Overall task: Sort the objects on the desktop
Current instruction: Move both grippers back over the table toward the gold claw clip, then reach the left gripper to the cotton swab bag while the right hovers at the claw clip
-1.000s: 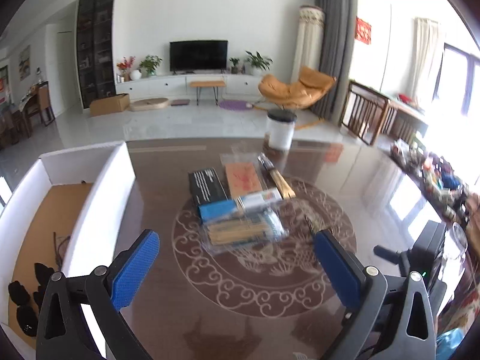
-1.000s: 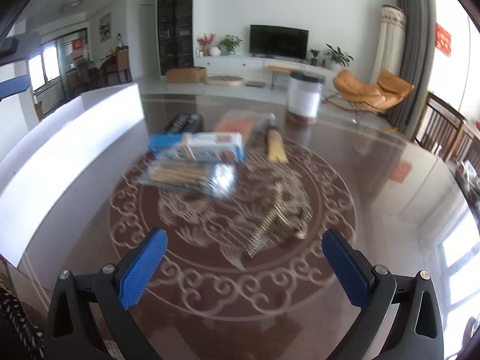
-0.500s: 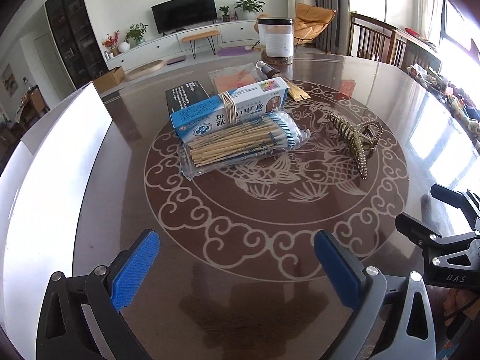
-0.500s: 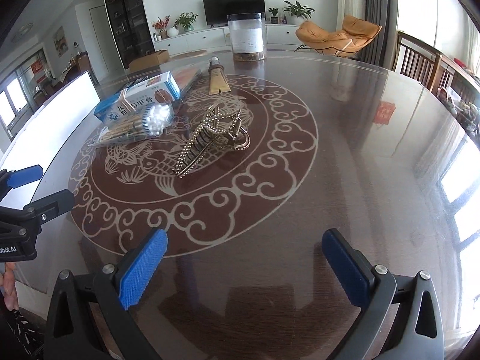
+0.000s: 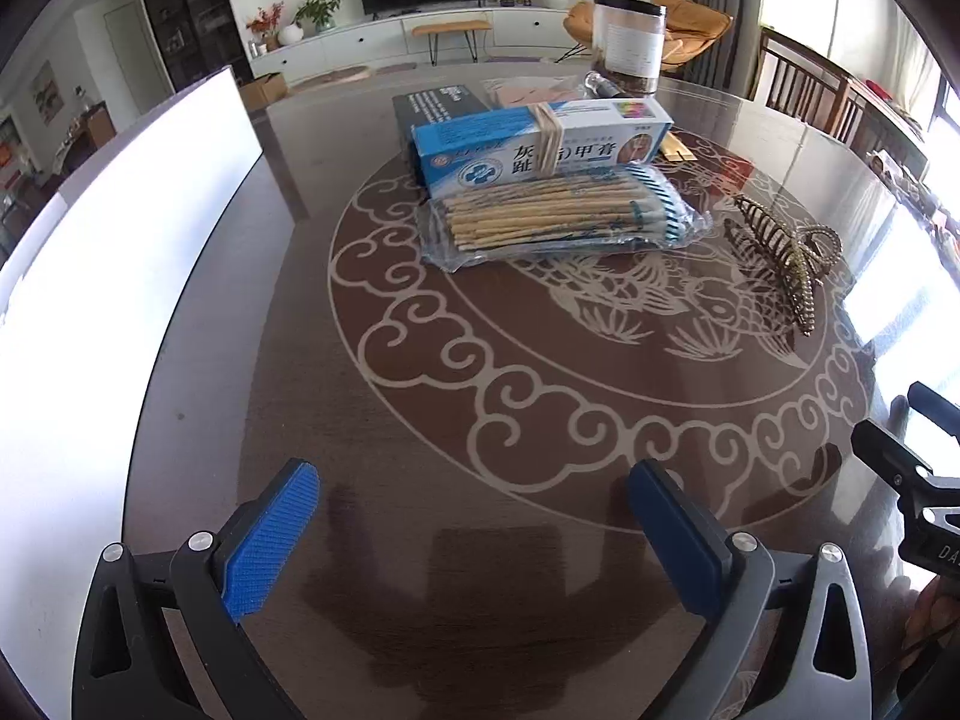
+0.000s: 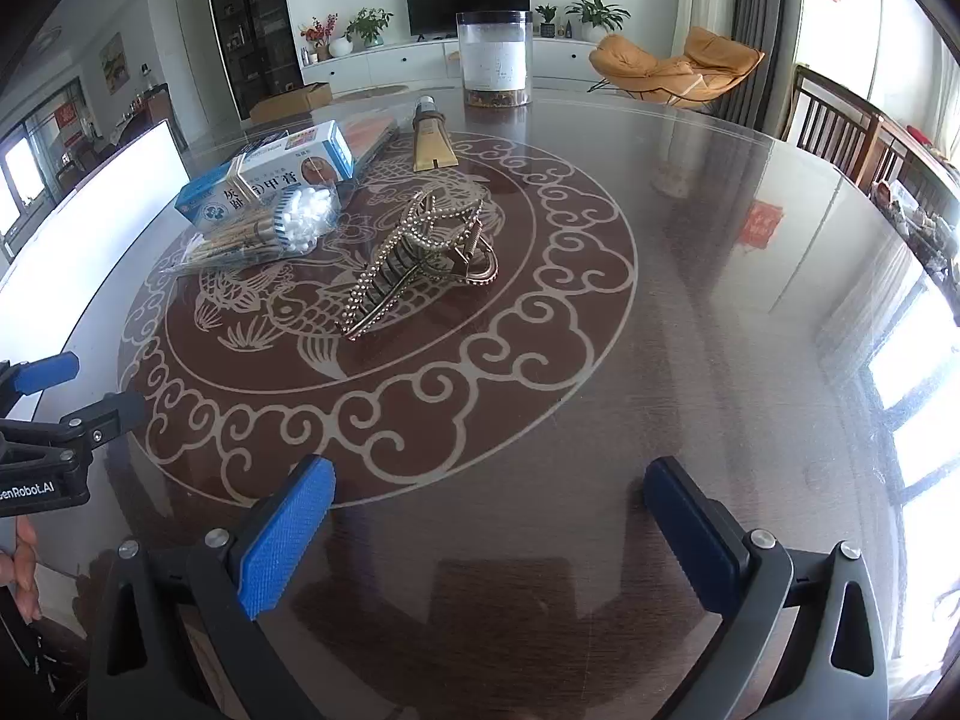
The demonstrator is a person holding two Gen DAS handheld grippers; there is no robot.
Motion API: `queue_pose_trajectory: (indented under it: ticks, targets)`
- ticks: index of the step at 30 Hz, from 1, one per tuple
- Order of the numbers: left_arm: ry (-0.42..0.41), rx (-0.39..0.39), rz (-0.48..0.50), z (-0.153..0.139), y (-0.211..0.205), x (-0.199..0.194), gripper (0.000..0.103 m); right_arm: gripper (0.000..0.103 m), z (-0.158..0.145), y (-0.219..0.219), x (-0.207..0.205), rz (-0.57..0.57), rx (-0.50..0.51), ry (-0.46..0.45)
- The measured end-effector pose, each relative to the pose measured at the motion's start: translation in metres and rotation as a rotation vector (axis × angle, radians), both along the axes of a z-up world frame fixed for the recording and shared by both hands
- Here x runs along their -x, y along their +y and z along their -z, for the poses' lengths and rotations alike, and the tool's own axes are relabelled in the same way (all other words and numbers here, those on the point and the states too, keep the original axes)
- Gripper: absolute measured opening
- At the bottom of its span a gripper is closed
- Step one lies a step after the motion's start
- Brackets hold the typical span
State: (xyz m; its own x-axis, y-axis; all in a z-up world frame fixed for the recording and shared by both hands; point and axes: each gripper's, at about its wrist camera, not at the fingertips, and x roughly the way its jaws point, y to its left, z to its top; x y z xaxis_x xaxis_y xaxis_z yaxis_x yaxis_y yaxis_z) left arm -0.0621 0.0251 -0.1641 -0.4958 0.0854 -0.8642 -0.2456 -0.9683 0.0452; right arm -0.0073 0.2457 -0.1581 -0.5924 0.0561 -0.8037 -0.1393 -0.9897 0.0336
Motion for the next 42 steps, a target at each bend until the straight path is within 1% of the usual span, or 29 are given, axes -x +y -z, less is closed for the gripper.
queue_pose_trajectory:
  ticks: [1,2,3,5,8,9,12,13,14,17,18,21,22,24,25,26,27,28,29,30,31,32,34,35,36,39,40,42]
  targets:
    - [-0.009,-0.031,-0.018,0.002,-0.005,0.001,0.103,0.103,0.0,0.001,0.0,0.0,0.012,0.005]
    - [-0.01,-0.043,-0.039,0.003,-0.01,0.002,0.103,0.103,-0.001,0.002,-0.001,0.001,0.026,0.012]
    - [-0.005,-0.034,-0.054,0.003,-0.012,0.002,0.103,0.103,-0.001,0.003,-0.001,0.001,0.036,0.018]
    - [0.001,-0.043,-0.063,0.004,-0.016,0.002,0.103,0.103,-0.001,0.003,0.006,-0.015,0.035,0.012]
    - [0.014,-0.045,-0.069,0.005,-0.017,0.002,0.103,0.103,-0.005,0.001,0.029,-0.064,-0.043,0.004]
    - [0.017,-0.046,-0.071,0.005,-0.018,0.002,0.103,0.103,-0.006,0.0,0.038,-0.092,-0.053,-0.006]
    - [0.024,-0.047,-0.071,0.006,-0.019,0.003,0.103,0.103,0.001,-0.006,0.068,-0.15,-0.098,-0.059]
    - [0.026,-0.048,-0.07,0.005,-0.019,0.003,0.103,0.103,0.001,-0.007,0.076,-0.163,-0.087,-0.051]
    - [0.027,-0.048,-0.068,0.005,-0.019,0.003,0.103,0.103,0.001,-0.006,0.083,-0.158,-0.085,-0.054]
    - [0.028,-0.048,-0.066,0.004,-0.019,0.003,0.103,0.103,0.003,-0.009,0.1,-0.15,-0.039,-0.066]
    - [0.029,-0.048,-0.066,0.004,-0.019,0.002,0.103,0.103,0.002,-0.013,0.103,-0.154,-0.029,-0.066]
    - [0.03,-0.049,-0.066,0.004,-0.019,0.002,0.103,0.103,-0.005,-0.02,0.105,-0.18,0.044,-0.064]
    - [0.03,-0.049,-0.066,0.004,-0.019,0.002,0.103,0.103,-0.012,-0.022,0.102,-0.172,0.039,-0.044]
    - [0.032,-0.049,-0.072,0.004,-0.018,0.004,0.103,0.103,-0.031,-0.027,0.096,-0.156,-0.023,0.033]
    - [0.032,-0.049,-0.074,0.004,-0.018,0.005,0.103,0.103,-0.039,-0.032,0.098,-0.174,-0.06,0.071]
    - [0.031,-0.049,-0.074,0.004,-0.018,0.005,0.103,0.103,-0.045,-0.04,0.104,-0.199,-0.108,0.092]
    - [0.03,-0.049,-0.073,0.004,-0.018,0.005,0.103,0.103,-0.049,-0.047,0.114,-0.211,-0.167,0.092]
    - [0.027,-0.049,-0.069,0.003,-0.019,0.005,0.103,0.103,-0.05,-0.053,0.128,-0.213,-0.229,0.079]
    - [0.023,-0.048,-0.064,0.003,-0.02,0.004,0.103,0.103,-0.046,-0.058,0.145,-0.204,-0.292,0.047]
    - [0.02,-0.048,-0.063,0.003,-0.021,0.004,0.103,0.103,-0.04,-0.058,0.162,-0.171,-0.353,0.0]
    - [0.018,-0.047,-0.068,0.003,-0.023,0.004,0.103,0.103,-0.033,-0.055,0.178,-0.119,-0.392,-0.046]
    - [0.016,-0.047,-0.078,0.003,-0.026,0.004,0.103,0.103,-0.029,-0.048,0.19,-0.077,-0.383,-0.076]
    - [0.014,-0.047,-0.106,0.003,-0.033,0.006,0.103,0.102,-0.016,-0.039,0.204,-0.076,-0.268,-0.144]
    - [0.013,-0.047,-0.121,0.003,-0.037,0.006,0.103,0.101,-0.01,-0.042,0.204,-0.096,-0.228,-0.171]
    - [0.011,-0.047,-0.134,0.003,-0.039,0.007,0.103,0.099,-0.01,-0.05,0.199,-0.134,-0.212,-0.158]
    - [0.005,-0.045,-0.157,0.003,-0.043,0.008,0.103,0.099,-0.02,-0.084,0.159,-0.418,-0.072,-0.098]
    - [0.005,-0.044,-0.161,0.003,-0.043,0.008,0.103,0.099,-0.025,-0.093,0.142,-0.492,-0.063,-0.075]
    - [0.003,-0.044,-0.17,0.003,-0.043,0.008,0.103,0.099,-0.032,-0.104,0.12,-0.539,-0.129,-0.022]
